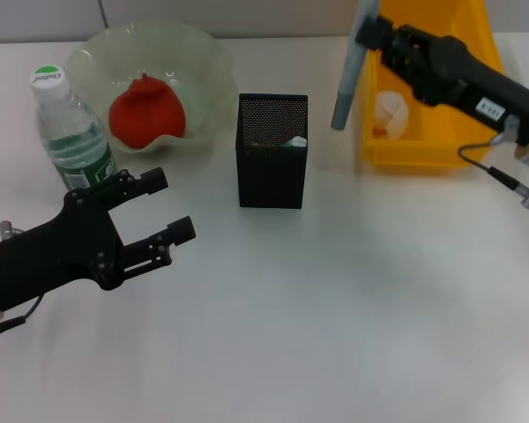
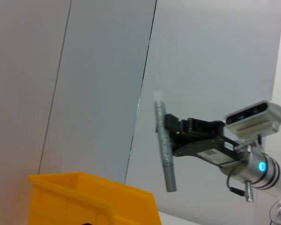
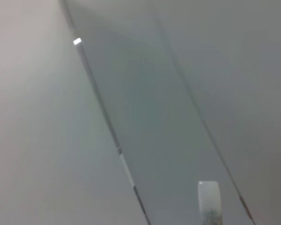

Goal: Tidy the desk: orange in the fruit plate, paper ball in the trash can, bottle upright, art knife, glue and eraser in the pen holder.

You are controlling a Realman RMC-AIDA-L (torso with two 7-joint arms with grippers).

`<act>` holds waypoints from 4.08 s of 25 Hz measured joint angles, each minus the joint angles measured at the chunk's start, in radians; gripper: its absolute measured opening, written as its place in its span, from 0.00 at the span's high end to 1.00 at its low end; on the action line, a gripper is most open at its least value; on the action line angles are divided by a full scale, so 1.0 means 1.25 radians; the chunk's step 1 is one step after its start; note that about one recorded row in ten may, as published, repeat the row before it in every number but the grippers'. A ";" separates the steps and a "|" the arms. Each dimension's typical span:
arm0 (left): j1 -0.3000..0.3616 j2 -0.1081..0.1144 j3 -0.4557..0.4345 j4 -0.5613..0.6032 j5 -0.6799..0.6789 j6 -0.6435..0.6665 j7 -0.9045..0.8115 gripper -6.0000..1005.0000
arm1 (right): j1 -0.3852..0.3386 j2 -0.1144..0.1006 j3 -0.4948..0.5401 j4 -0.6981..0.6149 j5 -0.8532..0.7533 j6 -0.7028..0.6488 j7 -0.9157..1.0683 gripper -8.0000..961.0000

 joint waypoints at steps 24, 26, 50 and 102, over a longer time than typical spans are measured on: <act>0.009 -0.012 0.001 -0.008 0.001 0.016 0.048 0.23 | 0.117 0.001 -0.012 0.058 -0.003 0.247 0.184 0.86; 0.008 -0.014 0.002 -0.009 0.001 0.014 0.053 0.23 | 0.119 0.002 -0.012 0.058 -0.003 0.251 0.185 0.86; 0.008 -0.015 0.003 -0.011 0.001 0.016 0.064 0.23 | 0.189 0.008 -0.082 0.077 -0.003 0.384 0.173 0.87; 0.008 -0.014 0.000 -0.017 0.000 0.029 0.072 0.23 | 0.165 0.011 -0.099 0.161 0.001 0.276 -0.374 0.86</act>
